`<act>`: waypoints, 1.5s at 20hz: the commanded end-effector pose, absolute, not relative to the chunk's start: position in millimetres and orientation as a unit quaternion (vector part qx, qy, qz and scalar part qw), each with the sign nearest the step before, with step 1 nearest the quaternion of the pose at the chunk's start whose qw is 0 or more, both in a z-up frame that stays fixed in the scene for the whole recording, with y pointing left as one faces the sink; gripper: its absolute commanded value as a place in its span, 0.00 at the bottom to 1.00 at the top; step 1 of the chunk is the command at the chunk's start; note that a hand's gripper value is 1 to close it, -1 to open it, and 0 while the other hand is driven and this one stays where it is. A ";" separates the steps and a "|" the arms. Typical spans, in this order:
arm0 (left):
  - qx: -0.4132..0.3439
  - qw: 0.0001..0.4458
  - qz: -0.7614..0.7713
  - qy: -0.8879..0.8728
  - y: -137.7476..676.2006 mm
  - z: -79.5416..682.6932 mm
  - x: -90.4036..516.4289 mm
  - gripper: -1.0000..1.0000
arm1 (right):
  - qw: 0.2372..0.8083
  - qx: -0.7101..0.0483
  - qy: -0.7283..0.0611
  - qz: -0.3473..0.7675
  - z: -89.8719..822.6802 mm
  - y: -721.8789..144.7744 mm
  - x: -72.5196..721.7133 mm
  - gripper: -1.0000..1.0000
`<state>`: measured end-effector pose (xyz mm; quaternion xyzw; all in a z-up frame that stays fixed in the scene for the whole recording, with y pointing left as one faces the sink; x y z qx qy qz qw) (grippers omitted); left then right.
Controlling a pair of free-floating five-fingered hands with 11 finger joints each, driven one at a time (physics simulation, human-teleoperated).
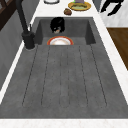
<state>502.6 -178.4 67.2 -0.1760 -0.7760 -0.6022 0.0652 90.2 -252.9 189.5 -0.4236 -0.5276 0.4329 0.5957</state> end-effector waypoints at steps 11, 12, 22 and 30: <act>-0.181 0.089 -0.599 -0.775 -109.4 162.8 496.5 1.00 | 0.596 -0.424 -0.528 0.433 189.5 -252.9 90.2 0.50; -0.183 0.089 -0.599 -0.775 -104.2 169.9 495.4 1.00 | 0.596 -0.424 -0.528 0.433 189.5 -252.9 90.2 0.50; -0.180 0.087 -0.600 -0.774 -45.4 225.2 487.8 1.00 | 0.596 -0.424 -0.528 0.433 189.5 -252.9 90.2 0.50; -0.170 0.081 -0.603 -0.775 3.2 245.3 471.5 1.00 | 0.596 -0.424 -0.528 0.433 189.5 -252.9 90.2 0.50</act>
